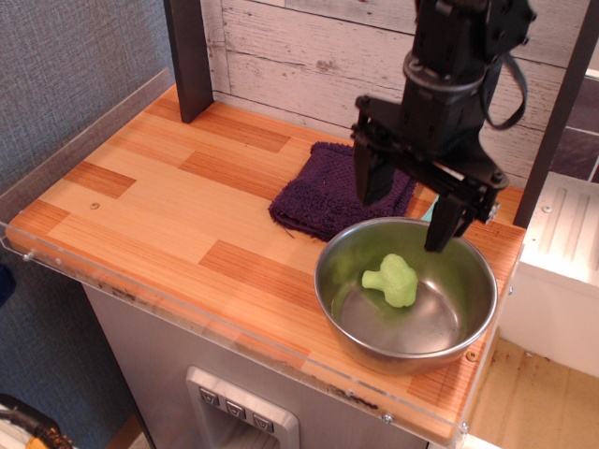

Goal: Move broccoli onto towel

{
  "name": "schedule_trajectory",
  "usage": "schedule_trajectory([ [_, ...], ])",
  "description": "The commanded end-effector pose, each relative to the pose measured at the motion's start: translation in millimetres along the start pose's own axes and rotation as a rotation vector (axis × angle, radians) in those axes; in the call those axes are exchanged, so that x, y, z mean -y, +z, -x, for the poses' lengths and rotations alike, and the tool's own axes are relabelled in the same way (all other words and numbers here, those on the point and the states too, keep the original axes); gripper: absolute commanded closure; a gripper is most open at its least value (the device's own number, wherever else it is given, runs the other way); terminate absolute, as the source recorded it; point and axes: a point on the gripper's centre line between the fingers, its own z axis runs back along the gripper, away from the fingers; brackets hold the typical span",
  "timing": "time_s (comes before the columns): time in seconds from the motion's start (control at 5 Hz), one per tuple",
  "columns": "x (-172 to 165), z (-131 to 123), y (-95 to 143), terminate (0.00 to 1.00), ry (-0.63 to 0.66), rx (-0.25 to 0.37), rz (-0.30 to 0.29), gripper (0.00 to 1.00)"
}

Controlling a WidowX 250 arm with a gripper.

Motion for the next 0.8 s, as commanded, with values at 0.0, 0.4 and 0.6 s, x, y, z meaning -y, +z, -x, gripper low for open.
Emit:
schedule_trajectory([
  [0.0,4,14,-33,0.0,-0.021,-0.033,0.102,0.0],
  [0.4,9,14,-60,0.0,-0.039,-0.043,0.055,0.0],
  [0.6,14,12,-66,0.0,-0.043,-0.003,0.026,0.0],
])
